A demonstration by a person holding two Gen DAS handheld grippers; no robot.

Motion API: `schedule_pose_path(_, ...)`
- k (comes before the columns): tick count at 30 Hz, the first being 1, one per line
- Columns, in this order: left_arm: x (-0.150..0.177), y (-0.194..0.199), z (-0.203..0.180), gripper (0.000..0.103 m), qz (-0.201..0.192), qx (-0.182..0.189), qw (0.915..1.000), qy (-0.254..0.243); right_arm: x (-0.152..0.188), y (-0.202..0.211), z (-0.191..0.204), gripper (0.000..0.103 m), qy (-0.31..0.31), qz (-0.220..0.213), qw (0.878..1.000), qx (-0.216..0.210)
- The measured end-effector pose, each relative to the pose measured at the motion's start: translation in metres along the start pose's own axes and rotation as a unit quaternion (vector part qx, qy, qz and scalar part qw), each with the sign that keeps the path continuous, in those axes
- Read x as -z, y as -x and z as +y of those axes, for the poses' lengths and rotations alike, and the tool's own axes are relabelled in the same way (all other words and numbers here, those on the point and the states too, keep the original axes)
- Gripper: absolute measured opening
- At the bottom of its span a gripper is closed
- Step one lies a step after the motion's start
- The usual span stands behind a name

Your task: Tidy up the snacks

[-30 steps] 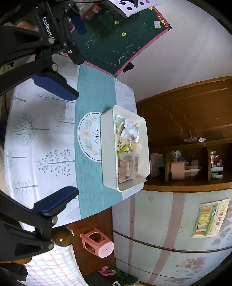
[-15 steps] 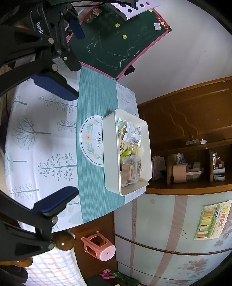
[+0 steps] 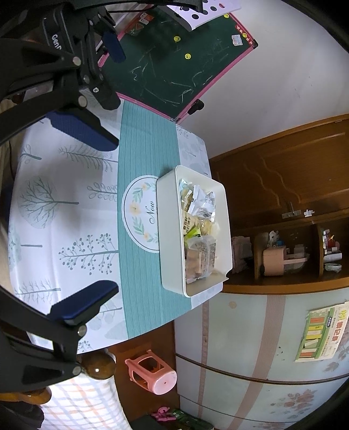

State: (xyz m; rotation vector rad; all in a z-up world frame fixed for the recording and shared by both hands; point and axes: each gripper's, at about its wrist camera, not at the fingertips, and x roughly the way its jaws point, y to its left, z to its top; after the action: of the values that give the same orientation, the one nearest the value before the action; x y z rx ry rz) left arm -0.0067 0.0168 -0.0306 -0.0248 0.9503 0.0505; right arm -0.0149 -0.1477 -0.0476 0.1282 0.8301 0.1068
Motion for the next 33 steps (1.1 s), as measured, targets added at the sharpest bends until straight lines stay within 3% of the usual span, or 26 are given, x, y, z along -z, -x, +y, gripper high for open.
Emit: schedule_pose_path(33,0.005,-0.0021,0.002,0.103,0.003,-0.001,1.0,0.0,0.0049,-0.0034,0.0019,0.097,-0.004,0.005,1.0,-0.004)
